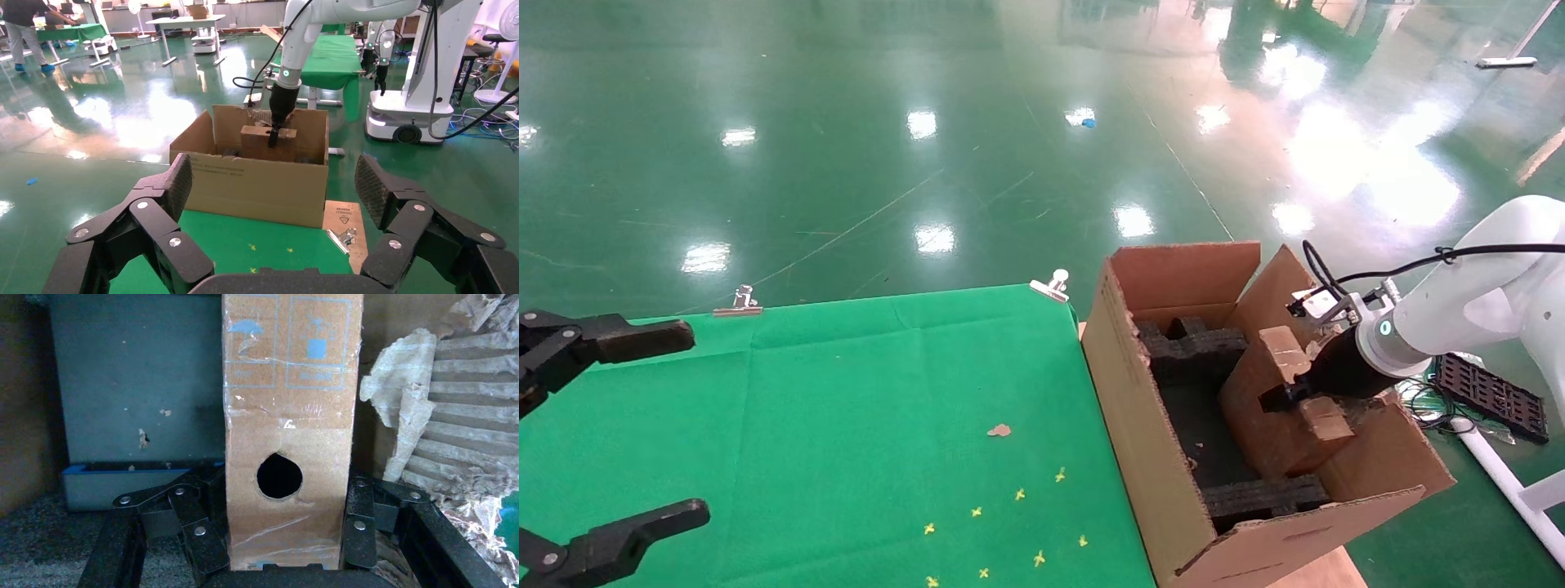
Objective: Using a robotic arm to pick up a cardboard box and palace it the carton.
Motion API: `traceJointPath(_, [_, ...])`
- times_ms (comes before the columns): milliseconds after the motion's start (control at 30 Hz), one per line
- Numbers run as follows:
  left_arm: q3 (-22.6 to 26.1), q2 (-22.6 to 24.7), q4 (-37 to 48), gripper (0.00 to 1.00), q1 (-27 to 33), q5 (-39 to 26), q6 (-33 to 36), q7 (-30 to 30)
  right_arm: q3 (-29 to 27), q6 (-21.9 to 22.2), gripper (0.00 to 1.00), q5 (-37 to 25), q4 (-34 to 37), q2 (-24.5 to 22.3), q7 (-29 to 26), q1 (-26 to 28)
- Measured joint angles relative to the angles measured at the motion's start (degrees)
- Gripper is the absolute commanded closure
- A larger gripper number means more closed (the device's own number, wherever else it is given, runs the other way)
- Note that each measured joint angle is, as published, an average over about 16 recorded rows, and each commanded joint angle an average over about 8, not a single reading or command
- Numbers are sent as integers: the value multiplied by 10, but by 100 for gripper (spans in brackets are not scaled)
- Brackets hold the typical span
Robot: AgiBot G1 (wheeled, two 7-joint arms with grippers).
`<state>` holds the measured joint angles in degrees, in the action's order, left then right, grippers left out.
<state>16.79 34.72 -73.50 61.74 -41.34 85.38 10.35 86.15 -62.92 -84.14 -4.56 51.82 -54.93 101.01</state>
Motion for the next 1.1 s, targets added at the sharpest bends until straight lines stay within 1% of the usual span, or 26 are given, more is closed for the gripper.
traceJointPath(133, [0,0,0,0,0,0,0,0,-4,-4,7,6,6,0,11,-3])
traceJointPath(167, [0,0,0,0,0,0,0,0,-5,-5,0,8,7,0,13,-3])
traceJointPath(467, [0,0,0,0,0,0,0,0,-6,-15,0,9,20,2,25,1])
traceJointPath(1100, [1,0,0,0,0,1,0,-1,-7,-22,0,10,31,9,36,14])
